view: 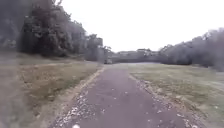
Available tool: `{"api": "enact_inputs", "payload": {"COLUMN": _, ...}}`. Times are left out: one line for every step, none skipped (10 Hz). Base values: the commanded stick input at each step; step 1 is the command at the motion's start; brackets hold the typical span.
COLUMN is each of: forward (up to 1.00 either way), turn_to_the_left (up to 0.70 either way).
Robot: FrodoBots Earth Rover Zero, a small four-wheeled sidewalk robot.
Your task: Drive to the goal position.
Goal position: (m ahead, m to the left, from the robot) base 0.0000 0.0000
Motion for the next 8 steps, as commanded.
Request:
{"api": "enact_inputs", "payload": {"forward": 0.45, "turn_to_the_left": 0.0}}
{"api": "enact_inputs", "payload": {"forward": 0.45, "turn_to_the_left": 0.0}}
{"api": "enact_inputs", "payload": {"forward": 0.45, "turn_to_the_left": 0.0}}
{"api": "enact_inputs", "payload": {"forward": 0.45, "turn_to_the_left": 0.0}}
{"api": "enact_inputs", "payload": {"forward": 0.45, "turn_to_the_left": 0.0}}
{"api": "enact_inputs", "payload": {"forward": 0.45, "turn_to_the_left": 0.0}}
{"api": "enact_inputs", "payload": {"forward": 0.45, "turn_to_the_left": 0.0}}
{"api": "enact_inputs", "payload": {"forward": 0.45, "turn_to_the_left": 0.0}}
